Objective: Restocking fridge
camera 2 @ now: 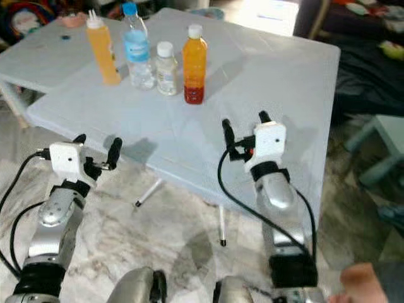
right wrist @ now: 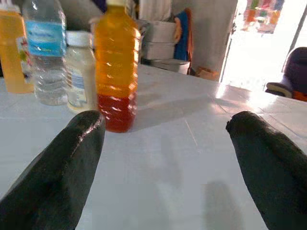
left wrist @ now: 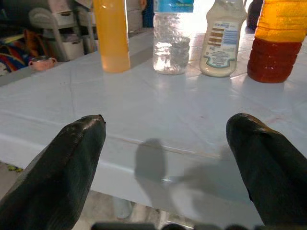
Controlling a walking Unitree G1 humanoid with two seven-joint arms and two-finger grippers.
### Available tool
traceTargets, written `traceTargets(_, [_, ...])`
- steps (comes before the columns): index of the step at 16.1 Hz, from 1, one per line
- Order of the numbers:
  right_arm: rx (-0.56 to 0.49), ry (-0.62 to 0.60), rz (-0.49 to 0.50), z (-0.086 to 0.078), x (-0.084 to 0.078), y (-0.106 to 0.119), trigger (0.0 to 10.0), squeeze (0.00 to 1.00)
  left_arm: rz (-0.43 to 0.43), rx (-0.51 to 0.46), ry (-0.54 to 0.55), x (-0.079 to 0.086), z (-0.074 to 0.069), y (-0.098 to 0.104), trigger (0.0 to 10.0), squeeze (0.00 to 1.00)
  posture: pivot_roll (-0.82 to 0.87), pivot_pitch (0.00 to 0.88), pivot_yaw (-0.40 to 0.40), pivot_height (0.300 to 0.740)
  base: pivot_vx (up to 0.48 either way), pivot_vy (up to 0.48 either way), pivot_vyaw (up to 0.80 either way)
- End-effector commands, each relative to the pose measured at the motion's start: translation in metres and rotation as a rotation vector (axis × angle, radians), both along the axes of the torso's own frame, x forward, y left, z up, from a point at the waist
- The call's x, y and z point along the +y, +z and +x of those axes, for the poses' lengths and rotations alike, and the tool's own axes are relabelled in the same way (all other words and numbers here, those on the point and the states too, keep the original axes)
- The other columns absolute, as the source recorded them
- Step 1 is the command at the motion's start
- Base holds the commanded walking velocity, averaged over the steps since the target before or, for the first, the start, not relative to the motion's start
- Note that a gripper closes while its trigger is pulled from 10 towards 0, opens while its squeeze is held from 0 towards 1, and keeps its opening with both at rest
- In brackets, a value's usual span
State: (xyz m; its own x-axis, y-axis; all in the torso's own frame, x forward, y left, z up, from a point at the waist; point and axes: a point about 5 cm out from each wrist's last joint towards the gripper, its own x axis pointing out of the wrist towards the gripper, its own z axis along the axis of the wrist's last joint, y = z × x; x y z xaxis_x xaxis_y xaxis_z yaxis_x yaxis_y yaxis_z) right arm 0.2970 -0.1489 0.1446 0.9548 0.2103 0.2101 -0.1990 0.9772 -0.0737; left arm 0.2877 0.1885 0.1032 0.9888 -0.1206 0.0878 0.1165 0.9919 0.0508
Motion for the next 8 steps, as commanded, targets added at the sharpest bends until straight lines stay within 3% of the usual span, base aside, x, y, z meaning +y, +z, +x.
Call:
traceTargets(1, [-0.035,0.021,-0.004,-0.002,0.008,0.009,10.0,0.00,0.001,-0.005,-0.007,0.001,0.001,0.002,10.0,0.00,-0.02,0.084,-0.011,0.740,0.000,0.428,-0.80])
traceTargets(3, [-0.036,0.023,-0.003,-0.002,0.009,0.010,10.0,0.00,0.000,-0.010,-0.010,0.000,0.002,0.003,10.0,0.00,-0.02,0.081,-0.012,0.740,0.000,0.428,-0.80])
traceTargets(4, [-0.037,0.025,-0.004,-0.002,0.010,0.010,10.0,0.00,0.000,-0.014,-0.012,-0.001,0.002,0.003,10.0,0.00,-0.02,0.080,-0.013,0.740,0.000,0.420,0.00])
traceTargets(6, [-0.039,0.024,-0.007,-0.002,0.010,0.011,10.0,0.00,0.001,-0.022,-0.025,-0.005,0.002,0.004,10.0,0.00,-0.02,0.081,-0.015,0.740,0.296,0.373,0.00])
traceTargets(8, [-0.034,0.021,-0.014,-0.001,0.011,0.011,10.0,0.00,-0.005,-0.020,-0.042,-0.009,0.000,0.003,10.0,0.00,-0.02,0.078,-0.016,0.740,0.439,0.000,-0.61])
